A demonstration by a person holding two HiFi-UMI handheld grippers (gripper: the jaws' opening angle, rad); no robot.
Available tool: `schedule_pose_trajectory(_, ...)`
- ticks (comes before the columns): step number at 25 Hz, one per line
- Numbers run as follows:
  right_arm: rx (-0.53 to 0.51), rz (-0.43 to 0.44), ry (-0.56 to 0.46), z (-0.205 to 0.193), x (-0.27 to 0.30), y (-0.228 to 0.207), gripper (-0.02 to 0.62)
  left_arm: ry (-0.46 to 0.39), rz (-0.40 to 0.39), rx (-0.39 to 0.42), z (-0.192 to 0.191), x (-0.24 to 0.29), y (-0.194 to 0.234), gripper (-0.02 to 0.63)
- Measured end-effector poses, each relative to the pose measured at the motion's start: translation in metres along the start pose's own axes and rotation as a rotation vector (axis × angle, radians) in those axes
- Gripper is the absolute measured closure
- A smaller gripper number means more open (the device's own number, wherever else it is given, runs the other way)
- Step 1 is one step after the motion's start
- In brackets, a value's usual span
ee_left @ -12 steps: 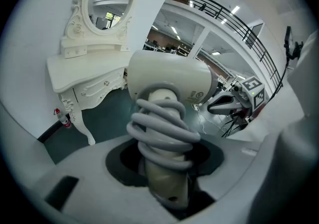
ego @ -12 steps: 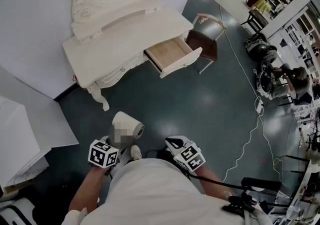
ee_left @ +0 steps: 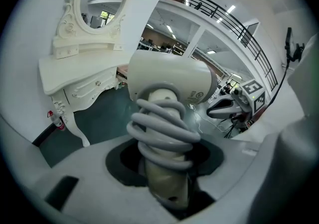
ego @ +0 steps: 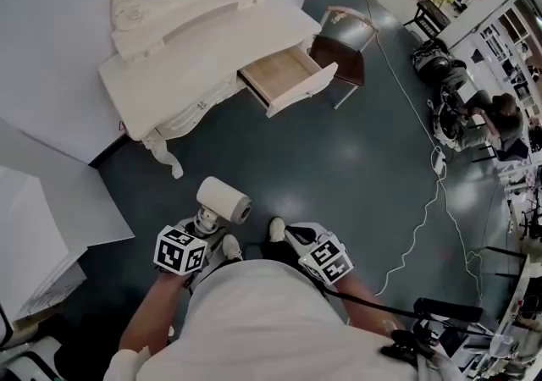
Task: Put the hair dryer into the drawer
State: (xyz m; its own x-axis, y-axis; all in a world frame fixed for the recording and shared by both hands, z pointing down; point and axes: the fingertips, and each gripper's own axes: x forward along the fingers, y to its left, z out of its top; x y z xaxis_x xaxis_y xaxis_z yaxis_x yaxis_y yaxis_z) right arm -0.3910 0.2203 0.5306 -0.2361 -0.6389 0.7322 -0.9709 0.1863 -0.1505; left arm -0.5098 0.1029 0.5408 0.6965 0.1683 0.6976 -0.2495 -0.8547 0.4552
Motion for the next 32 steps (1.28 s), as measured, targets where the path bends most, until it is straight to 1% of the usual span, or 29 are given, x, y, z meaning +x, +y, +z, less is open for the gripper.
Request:
schedule_pose_trajectory(3,0.018,-0.014,-0.017,-0.003,-0.006,-0.015,0.597,0.001,-0.014,-0.001,0.01,0.012,-0.014,0.416)
schedule_pose_trajectory(8,0.036,-0.011,-0.059,-0.009,-0.023,-0.053,0.595,0.007,0.001,0.004,0.038,0.038,-0.034,0.416)
schedule_pose_trajectory(9,0.036,-0.012,-0.064,-0.011,-0.027,-0.063,0.592,0.009,0.005,0.003,0.045,0.045,-0.037,0.416)
schedule_pose_trajectory(10,0.036,-0.013,-0.069,-0.013,-0.032,-0.074,0.571,0.01,0.009,0.001,0.052,0.052,-0.041,0.416)
schedule_pose_trajectory(13,0.039,-0.022,-0.08,-0.02,-0.047,-0.11,0.545,0.012,0.021,-0.007,0.076,0.076,-0.052,0.416)
schedule_pose_trajectory(18,0.06,-0.049,-0.105,-0.038,-0.073,-0.171,0.531,0.002,0.039,-0.025,0.119,0.121,-0.068,0.416)
schedule_pose_trajectory(21,0.085,-0.052,-0.105,-0.054,-0.083,-0.197,0.528,-0.003,0.055,-0.047,0.141,0.146,-0.072,0.415)
schedule_pose_trajectory(26,0.127,-0.045,-0.088,-0.074,-0.084,-0.23,0.526,0.015,0.066,-0.079,0.171,0.182,-0.067,0.415)
schedule_pose_trajectory(28,0.144,-0.042,-0.089,-0.072,-0.081,-0.243,0.527,0.027,0.065,-0.089,0.183,0.194,-0.061,0.414)
schedule_pose_trajectory(32,0.158,-0.04,-0.087,-0.055,-0.066,-0.274,0.529,0.043,0.074,-0.093,0.217,0.219,-0.035,0.415)
